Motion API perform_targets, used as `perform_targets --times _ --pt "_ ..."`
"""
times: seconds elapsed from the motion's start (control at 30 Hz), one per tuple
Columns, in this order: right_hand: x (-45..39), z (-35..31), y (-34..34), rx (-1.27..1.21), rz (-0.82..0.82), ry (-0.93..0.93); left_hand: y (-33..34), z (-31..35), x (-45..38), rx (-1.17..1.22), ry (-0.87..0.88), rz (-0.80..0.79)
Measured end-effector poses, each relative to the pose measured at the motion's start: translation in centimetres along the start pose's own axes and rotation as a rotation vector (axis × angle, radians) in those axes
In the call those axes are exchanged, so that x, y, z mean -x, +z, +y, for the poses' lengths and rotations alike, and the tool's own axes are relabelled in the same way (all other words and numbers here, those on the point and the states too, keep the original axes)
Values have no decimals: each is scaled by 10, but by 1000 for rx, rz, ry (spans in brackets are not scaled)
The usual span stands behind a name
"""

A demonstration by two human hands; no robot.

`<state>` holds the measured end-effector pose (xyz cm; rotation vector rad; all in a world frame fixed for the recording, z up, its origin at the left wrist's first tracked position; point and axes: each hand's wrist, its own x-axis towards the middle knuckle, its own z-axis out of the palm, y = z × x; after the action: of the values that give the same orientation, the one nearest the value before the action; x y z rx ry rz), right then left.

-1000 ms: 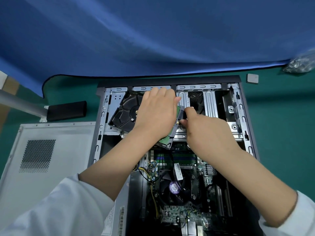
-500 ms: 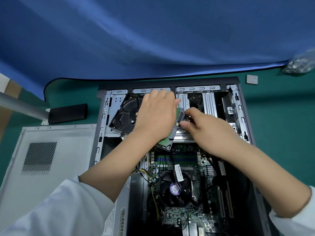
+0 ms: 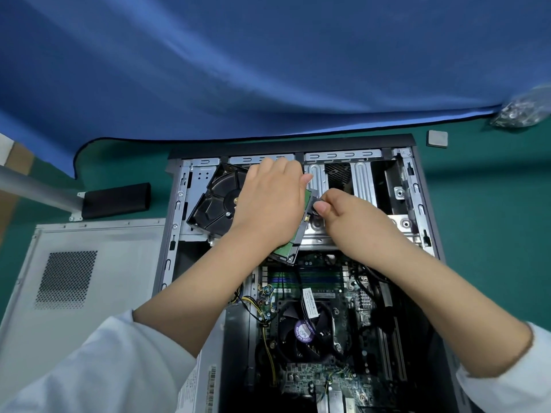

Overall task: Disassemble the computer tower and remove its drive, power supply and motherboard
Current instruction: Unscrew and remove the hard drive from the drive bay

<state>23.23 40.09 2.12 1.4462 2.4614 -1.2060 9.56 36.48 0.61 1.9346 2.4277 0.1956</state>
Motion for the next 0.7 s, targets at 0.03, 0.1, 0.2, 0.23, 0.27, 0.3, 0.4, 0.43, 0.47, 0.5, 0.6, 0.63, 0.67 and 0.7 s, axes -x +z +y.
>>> perform_targets --times 0.03,0.1,0.2,0.23,0.27,0.3,0.4,0.43,0.47,0.5,0.6,0.63,0.67,0.7 --pt "0 0 1 -23 -10 7 0 0 0 -2 -2 -3" --pt "-4 1 -5 -66 -65 31 -1 0 0 4 -2 -5" --pt "-13 3 -18 -157 -166 52 -1 -1 0 44 0 -6" --pt "-14 3 -20 -183 -179 49 -1 -1 -1 49 0 -3" --pt "-15 3 -20 -180 -176 46 -1 -1 -1 47 0 -1" --pt "-13 2 -18 -156 -158 45 0 -1 -1 42 -1 1" --pt "-8 0 -9 -135 -89 55 0 -1 -1 22 -7 5" --pt "-8 -1 -9 -166 -97 67 0 -1 -1 19 -8 7" --pt "-9 -1 -10 -199 -122 81 0 -1 -1 19 -7 8" --pt "-10 -2 -13 -220 -155 92 -1 -1 -1 21 -6 6" --pt "-16 0 -22 -261 -244 115 -1 -1 -2 25 -6 -6" --pt "-16 0 -24 -288 -262 124 -1 -1 -2 28 -4 -10" --pt "-17 0 -25 -300 -270 125 -1 -1 -1 31 -4 -12" --pt "-16 -1 -24 -282 -262 115 0 -1 -1 32 -2 -12"
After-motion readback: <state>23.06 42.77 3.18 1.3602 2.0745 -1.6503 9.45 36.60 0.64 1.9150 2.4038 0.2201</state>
